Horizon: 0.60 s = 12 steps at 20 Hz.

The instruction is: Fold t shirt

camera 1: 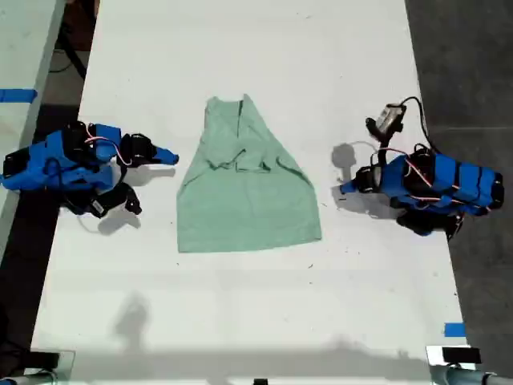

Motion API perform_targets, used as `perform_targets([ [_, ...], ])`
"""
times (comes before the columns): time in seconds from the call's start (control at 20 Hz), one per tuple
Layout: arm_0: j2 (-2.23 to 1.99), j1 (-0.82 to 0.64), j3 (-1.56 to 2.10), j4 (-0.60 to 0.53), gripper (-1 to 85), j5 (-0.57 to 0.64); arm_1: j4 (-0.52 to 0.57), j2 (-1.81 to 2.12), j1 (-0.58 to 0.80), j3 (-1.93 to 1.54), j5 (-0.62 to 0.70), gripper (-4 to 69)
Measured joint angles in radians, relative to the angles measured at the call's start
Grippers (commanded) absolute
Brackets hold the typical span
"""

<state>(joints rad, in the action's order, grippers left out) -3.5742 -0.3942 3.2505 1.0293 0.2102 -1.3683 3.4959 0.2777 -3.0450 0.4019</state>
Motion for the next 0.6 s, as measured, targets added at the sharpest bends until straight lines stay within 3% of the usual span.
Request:
perform_targets([
  [0.25, 0.0, 0.0, 0.0, 0.0, -0.2, 0.015, -0.029, -0.112, 0.057, 0.038, -0.032, -0.7],
  [0.4, 0.0, 0.0, 0.0, 0.0, -0.2, 0.017, -0.064, -0.371, 0.064, 0.262, -0.035, -0.8],
  [0.6, 0.0, 0.0, 0.0, 0.0, -0.2, 0.017, -0.029, -0.782, 0.014, 0.589, -0.066, 1.2],
])
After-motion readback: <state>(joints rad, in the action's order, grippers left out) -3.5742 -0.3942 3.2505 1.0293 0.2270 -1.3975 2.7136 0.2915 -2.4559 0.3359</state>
